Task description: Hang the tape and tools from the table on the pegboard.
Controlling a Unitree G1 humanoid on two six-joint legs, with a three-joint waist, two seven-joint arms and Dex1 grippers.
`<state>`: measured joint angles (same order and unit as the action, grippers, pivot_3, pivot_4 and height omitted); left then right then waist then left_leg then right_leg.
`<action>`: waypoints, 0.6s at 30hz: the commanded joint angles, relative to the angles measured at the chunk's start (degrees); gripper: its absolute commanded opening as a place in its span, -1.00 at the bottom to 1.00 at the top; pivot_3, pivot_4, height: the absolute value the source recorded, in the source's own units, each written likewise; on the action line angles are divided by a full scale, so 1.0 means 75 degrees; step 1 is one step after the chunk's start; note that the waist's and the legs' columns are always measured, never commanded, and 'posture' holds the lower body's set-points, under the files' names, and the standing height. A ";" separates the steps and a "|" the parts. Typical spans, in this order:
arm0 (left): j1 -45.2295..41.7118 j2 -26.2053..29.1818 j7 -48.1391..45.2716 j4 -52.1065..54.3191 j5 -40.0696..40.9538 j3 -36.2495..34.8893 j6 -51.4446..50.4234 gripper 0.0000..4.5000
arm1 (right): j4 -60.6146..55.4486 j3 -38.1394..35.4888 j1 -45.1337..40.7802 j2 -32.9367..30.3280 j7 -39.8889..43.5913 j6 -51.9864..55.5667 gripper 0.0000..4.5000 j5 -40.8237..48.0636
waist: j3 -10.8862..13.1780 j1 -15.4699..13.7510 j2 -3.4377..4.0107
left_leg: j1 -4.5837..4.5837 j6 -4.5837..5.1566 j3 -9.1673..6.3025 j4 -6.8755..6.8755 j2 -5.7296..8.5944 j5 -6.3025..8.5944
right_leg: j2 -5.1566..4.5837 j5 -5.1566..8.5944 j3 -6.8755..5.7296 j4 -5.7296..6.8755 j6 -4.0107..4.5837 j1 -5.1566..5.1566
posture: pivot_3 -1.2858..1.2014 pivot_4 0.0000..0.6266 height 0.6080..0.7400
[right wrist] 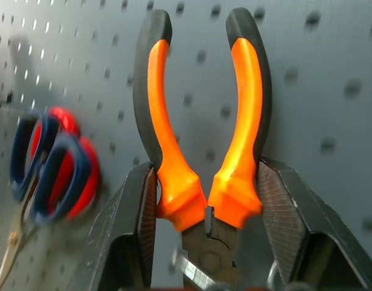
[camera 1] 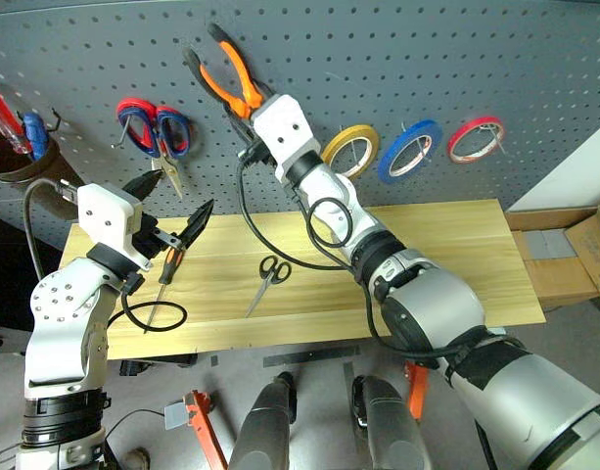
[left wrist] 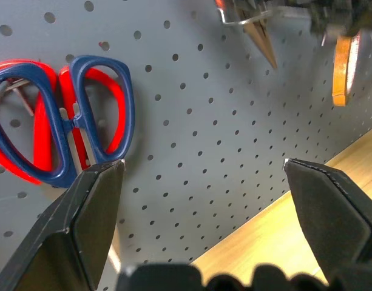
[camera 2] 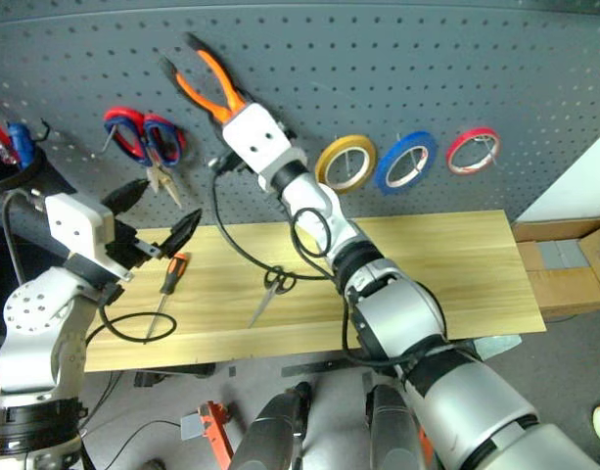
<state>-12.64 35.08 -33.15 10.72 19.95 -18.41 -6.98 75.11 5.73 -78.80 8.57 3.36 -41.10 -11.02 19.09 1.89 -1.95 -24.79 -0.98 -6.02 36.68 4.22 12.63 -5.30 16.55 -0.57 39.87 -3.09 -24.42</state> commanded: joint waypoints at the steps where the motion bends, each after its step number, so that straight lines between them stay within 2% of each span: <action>1: -0.0075 0.0050 0.0052 0.0029 -0.0048 -0.0155 0.0222 1.00 | -0.0297 -0.0139 -0.0014 -0.0011 0.0119 0.0163 -0.09 0.0121 | 0.0000 -0.0002 0.0000 | 0.0000 -0.0001 -0.0001 0.0000 0.0000 0.0000 | 0.0000 0.0000 -0.0001 0.0000 0.0000 0.0000 | 0.13 0.08 1.00; 4: -0.0166 0.0030 0.0049 -0.0073 -0.0080 -0.0105 0.0263 1.00 | -0.0426 -0.0402 0.0064 -0.0071 0.0302 0.0416 -0.09 0.0462 | 0.0000 -0.0008 0.0000 | 0.0000 -0.0002 -0.0001 0.0002 0.0000 -0.0001 | 0.0000 0.0000 -0.0001 -0.0001 0.0000 0.0003 | 0.12 0.07 1.00; 6: -0.0224 0.0011 0.0040 -0.0144 -0.0107 -0.0064 0.0304 1.00 | -0.0572 -0.0561 0.0103 -0.0098 0.0394 0.0547 0.22 0.0642 | 0.0000 -0.0010 0.0000 | 0.0000 -0.0002 -0.0002 0.0004 0.0001 -0.0001 | 0.0000 0.0000 -0.0002 -0.0001 0.0000 0.0005 | 0.11 0.07 1.00; 8: -0.0290 -0.0025 0.0040 -0.0227 -0.0146 -0.0002 0.0355 1.00 | -0.0800 -0.0637 0.0182 -0.0131 0.0468 0.0636 0.41 0.0753 | 0.0000 -0.0009 0.0000 | 0.0000 -0.0004 -0.0005 0.0007 0.0001 -0.0003 | 0.0000 0.0000 -0.0005 -0.0001 0.0001 0.0009 | 0.10 0.06 1.00; 11: -0.0356 -0.0080 0.0045 -0.0303 -0.0185 0.0053 0.0406 1.00 | -0.1357 -0.0586 0.0410 -0.0172 0.0694 0.1058 0.89 0.0810 | 0.0000 -0.0008 -0.0001 | 0.0000 -0.0015 -0.0013 0.0016 -0.0001 -0.0010 | 0.0000 -0.0006 -0.0007 0.0006 0.0010 0.0009 | 0.09 0.05 1.00; 12: -0.0370 -0.0100 0.0046 -0.0325 -0.0200 0.0074 0.0423 1.00 | -0.1662 -0.0527 0.0553 -0.0200 0.0817 0.1187 0.97 0.0807 | -0.0001 -0.0007 -0.0001 | 0.0000 -0.0020 -0.0018 0.0018 -0.0002 -0.0012 | 0.0000 -0.0009 -0.0008 0.0008 0.0015 0.0010 | 0.08 0.05 1.00; 14: -0.0390 -0.0118 0.0043 -0.0358 -0.0216 0.0099 0.0447 1.00 | -0.2734 -0.0434 0.1032 -0.0270 0.1178 0.1781 0.97 0.0913 | -0.0001 -0.0020 -0.0001 | 0.0000 -0.0028 -0.0034 0.0019 -0.0011 -0.0018 | 0.0004 -0.0019 -0.0008 0.0009 0.0031 0.0012 | 0.08 0.05 1.00; 18: -0.0365 -0.0172 0.0060 -0.0379 -0.0217 0.0144 0.0422 1.00 | -0.6106 -0.0119 0.2429 -0.0580 0.1918 0.3964 0.97 0.1239 | -0.0001 -0.0029 -0.0002 | 0.0000 -0.0031 -0.0047 0.0023 -0.0017 -0.0019 | 0.0010 -0.0022 -0.0008 0.0010 0.0034 0.0019 | 0.07 0.04 1.00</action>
<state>-15.42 33.83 -33.12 6.53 18.36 -16.84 -4.88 39.68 3.73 -61.97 4.66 15.40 -17.37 -3.17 19.08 1.67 -1.96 -24.79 -1.21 -6.36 36.85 4.09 12.49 -5.23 16.38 -0.62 39.94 -2.83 -24.29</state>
